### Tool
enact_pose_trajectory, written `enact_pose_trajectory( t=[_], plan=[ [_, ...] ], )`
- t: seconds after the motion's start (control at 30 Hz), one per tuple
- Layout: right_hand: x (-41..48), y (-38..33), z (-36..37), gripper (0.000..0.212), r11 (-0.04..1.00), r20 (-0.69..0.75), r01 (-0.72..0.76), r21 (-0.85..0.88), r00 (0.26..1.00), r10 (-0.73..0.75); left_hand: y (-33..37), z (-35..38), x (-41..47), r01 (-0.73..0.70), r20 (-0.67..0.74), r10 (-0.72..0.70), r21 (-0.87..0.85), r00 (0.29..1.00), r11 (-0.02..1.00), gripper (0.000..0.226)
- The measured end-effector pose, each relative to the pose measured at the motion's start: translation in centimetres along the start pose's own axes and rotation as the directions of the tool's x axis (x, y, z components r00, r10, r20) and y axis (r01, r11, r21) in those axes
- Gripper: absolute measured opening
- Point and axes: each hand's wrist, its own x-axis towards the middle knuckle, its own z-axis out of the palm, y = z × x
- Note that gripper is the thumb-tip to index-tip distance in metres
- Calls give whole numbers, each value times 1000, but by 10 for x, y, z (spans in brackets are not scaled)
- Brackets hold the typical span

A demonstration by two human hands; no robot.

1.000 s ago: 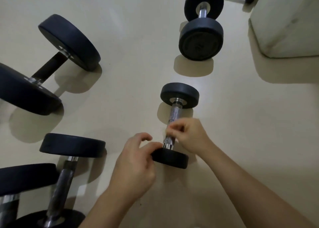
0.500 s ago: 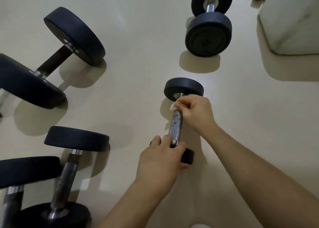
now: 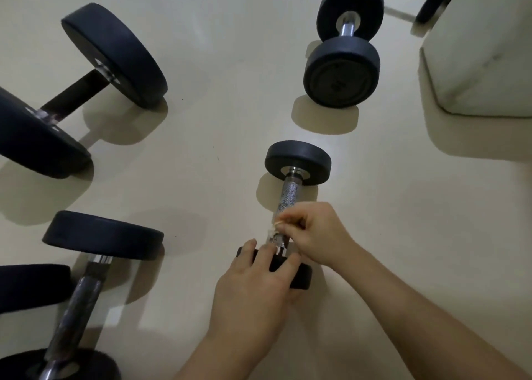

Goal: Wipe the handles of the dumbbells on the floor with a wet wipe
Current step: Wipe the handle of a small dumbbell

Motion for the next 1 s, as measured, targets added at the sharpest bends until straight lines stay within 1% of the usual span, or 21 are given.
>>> enact_pose_trajectory(
  t=[0.1, 0.23, 0.3, 0.33, 0.4, 0.43, 0.47, 0.5, 0.53, 0.57, 0.6, 0.63, 0.67, 0.7, 0.77, 0.8, 0.83, 0.9, 0.93, 0.97, 1.0],
  plan=[
    [21, 6, -5, 11, 999, -164, -2, 34, 986, 8, 1, 2, -4, -3, -37, 2, -26, 999, 1000, 56],
    [28, 10, -1, 9, 995, -357, 18, -97, 933, -51, -1, 1, -3, 9, -35, -11, -74, 999, 997, 54],
    [29, 14, 0, 9, 996, -419, 13, -89, 907, -50, -4, 3, -2, -4, -75, -3, -97, 997, 995, 52],
    [22, 12, 3, 9, 998, -380, 26, -62, 924, -48, -6, 4, -2, -16, -85, 5, -118, 996, 993, 51],
    [0, 5, 9, 10, 999, -196, 51, -3, 979, -50, -14, 2, -3, -34, -92, 18, -174, 996, 984, 51],
    [-10, -1, 10, 10, 998, -92, 57, 7, 994, -57, -19, 2, -3, -34, -93, 15, -205, 996, 978, 52],
    [-12, -2, 10, 10, 997, -49, 72, 0, 996, -72, -25, 1, -3, -30, -93, 7, -247, 996, 968, 52],
    [-5, -2, 10, 9, 997, -84, 81, -6, 993, -81, -32, 1, -3, -26, -98, -4, -302, 995, 953, 51],
    [7, 0, 11, 8, 997, -177, 83, -6, 981, -83, -40, 0, -2, -17, -107, -26, -378, 994, 926, 48],
    [21, 0, 11, 9, 998, -275, 67, -5, 959, -66, -49, 0, -2, 5, -104, -62, -480, 993, 877, 46],
    [32, -2, 13, 9, 998, -332, 57, 10, 942, -51, -57, -1, -1, 36, -80, -102, -588, 992, 808, 44],
    [36, -5, 17, 9, 998, -338, 57, 15, 940, -49, -63, 0, -1, 68, -41, -128, -672, 991, 738, 44],
    [32, -7, 21, 9, 997, -287, 72, 3, 956, -68, -66, -2, -1, 95, -3, -139, -714, 990, 694, 44],
    [23, -10, 22, 9, 995, -196, 94, -16, 976, -95, -66, -5, -1, 109, 21, -135, -716, 991, 690, 44],
    [5, -11, 18, 9, 992, 3, 125, -31, 992, -125, -60, -7, -2, 89, 18, -104, -683, 994, 725, 44],
    [6, -9, 14, 8, 988, 37, 145, -57, 989, -143, -56, -6, -4, 72, 2, -95, -662, 995, 746, 45],
    [12, -6, 11, 7, 983, -6, 158, -95, 987, -160, -51, -3, -5, 63, -14, -94, -642, 995, 764, 47],
    [38, 0, 8, 8, 987, -242, 106, -121, 961, -133, -42, 1, -6, 59, -46, -116, -649, 992, 758, 50],
    [49, 0, 9, 8, 993, -342, 62, -101, 935, -93, -37, 1, -6, 75, -41, -144, -695, 989, 715, 46],
    [55, 0, 11, 8, 996, -404, 39, -75, 912, -67, -31, 1, -6, 111, -18, -191, -759, 981, 642, 43],
    [54, 0, 14, 9, 998, -415, 34, -55, 908, -54, -25, 3, -7, 157, 18, -248, -820, 968, 551, 43]
  ],
)
